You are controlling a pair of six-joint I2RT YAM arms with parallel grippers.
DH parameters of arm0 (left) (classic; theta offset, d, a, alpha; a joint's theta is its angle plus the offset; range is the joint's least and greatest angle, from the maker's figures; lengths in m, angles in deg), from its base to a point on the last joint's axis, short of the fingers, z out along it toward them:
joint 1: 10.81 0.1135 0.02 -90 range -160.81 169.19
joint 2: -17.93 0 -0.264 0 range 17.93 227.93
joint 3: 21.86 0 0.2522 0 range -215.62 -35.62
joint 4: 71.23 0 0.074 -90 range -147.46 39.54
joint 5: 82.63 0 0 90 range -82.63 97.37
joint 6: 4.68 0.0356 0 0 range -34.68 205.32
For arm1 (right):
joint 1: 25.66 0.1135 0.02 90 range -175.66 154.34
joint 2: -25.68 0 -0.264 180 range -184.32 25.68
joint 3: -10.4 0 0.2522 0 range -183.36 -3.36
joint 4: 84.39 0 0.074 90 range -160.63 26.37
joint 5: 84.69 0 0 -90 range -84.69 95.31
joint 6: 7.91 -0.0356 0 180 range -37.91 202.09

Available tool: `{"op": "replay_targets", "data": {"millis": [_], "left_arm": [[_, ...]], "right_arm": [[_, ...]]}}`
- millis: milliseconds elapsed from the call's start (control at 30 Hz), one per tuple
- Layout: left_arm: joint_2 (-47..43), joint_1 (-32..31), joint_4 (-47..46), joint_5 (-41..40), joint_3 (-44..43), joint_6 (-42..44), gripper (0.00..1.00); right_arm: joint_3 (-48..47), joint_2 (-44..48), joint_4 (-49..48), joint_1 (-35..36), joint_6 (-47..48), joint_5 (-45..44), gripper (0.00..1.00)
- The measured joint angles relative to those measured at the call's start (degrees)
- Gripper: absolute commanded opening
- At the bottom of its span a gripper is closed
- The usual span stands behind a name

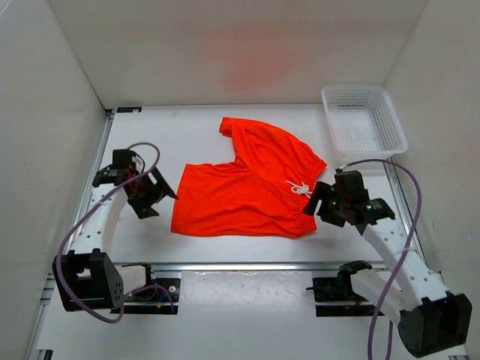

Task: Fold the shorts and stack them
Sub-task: Flatten the shorts out

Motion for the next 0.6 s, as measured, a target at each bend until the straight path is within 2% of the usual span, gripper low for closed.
{"op": "replay_targets", "data": {"millis": [67, 167, 200, 233, 333, 367, 433, 500, 600], "left_arm": [[0.3, -0.7, 0.0, -0.8, -4.5, -0.2, 0.89], [5.1, -2.7, -1.4, -2.3, -15.6, 0.3, 0.78], [7.6, -3.7, -2.4, -2.9, -19.5, 0.7, 0.70], [10.4, -5.0, -2.8, -3.5, -23.4, 1.2, 0.66], [19.7, -9.3, -4.1, -4.5, -32.9, 2.7, 0.64], [23.5, -11.0, -3.9, -4.8, -36.3, 3.0, 0.64], [31.0, -14.0, -4.0, -5.3, -42.5, 3.5, 0.64], [39.1, -16.8, -3.3, -5.7, -49.5, 4.2, 0.68], [50.0, -19.8, -1.6, -5.9, -59.8, 4.9, 0.74]], "right_arm": [[-0.7, 3.3, 1.8, 0.0, -0.6, -2.3, 0.78], [-5.6, 3.1, 2.8, 0.0, -0.9, -5.7, 0.65], [-8.1, 1.1, 2.8, 0.0, -0.8, -6.6, 0.58], [-10.6, -1.1, 2.6, 0.0, -0.6, -7.3, 0.44], [-18.0, -10.4, 1.4, 0.0, 0.5, -8.0, 0.15], [-20.4, -14.3, 0.9, 0.1, 0.8, -8.0, 0.12], [-24.4, -22.0, -0.2, 0.3, 1.6, -7.9, 0.13], [-27.6, -29.3, -1.2, 0.8, 2.4, -7.2, 0.21], [-33.5, -40.1, -1.2, 1.9, 3.7, -5.4, 0.42]]}}
